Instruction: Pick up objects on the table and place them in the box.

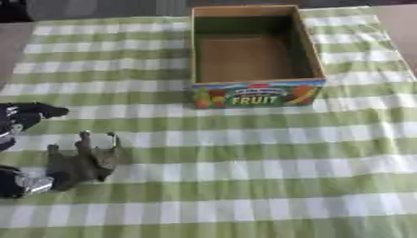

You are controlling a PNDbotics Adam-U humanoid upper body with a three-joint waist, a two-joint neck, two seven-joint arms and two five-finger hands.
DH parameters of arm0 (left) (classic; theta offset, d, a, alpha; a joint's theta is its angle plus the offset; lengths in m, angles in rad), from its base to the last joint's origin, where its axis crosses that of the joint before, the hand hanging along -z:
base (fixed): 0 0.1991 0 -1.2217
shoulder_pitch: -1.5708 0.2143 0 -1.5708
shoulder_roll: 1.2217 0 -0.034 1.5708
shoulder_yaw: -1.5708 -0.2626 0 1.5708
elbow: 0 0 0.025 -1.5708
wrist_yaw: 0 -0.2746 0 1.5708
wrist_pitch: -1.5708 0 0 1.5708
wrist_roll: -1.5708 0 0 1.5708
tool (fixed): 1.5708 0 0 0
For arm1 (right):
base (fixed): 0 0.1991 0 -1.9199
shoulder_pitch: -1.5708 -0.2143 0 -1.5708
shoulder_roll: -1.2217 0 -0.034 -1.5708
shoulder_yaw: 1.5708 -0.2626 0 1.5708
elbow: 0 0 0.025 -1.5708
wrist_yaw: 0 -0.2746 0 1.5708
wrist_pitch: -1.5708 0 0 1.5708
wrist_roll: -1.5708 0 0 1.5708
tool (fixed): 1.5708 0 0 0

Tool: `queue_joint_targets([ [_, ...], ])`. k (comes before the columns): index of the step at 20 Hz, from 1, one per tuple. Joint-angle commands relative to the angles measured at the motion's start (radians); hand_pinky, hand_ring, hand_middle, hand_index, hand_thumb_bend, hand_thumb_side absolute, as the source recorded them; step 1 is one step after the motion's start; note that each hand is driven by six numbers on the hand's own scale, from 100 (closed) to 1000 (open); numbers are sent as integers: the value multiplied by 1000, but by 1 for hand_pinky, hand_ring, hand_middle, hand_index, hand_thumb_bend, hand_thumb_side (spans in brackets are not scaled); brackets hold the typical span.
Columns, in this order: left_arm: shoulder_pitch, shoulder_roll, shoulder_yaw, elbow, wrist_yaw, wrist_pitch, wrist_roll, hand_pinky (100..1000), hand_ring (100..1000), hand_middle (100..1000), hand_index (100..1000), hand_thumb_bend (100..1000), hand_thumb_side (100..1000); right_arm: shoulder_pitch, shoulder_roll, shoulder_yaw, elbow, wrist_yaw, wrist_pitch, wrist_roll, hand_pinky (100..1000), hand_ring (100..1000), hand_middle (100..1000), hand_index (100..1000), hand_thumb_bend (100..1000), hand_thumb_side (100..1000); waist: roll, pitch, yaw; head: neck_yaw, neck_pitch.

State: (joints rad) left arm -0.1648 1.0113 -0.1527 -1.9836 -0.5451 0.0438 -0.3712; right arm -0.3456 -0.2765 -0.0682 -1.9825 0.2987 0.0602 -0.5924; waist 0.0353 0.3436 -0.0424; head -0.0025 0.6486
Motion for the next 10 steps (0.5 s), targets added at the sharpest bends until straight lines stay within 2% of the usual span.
queue_joint_targets([
  [1, -14, 22, -13, -16, 19, 34, -21, 892, 881, 841, 980, 529, 735, -5, -16, -1, -18, -5, 0, 4, 808, 652, 646, 795, 100, 637, 2, -23, 0, 4, -4],
  [10, -25, 18, -54, -14, 3, 124, -83, 890, 900, 869, 921, 576, 766, -2, -11, 2, -18, -9, -1, 7, 809, 653, 646, 795, 100, 636, 5, -20, -4, 11, -5],
])
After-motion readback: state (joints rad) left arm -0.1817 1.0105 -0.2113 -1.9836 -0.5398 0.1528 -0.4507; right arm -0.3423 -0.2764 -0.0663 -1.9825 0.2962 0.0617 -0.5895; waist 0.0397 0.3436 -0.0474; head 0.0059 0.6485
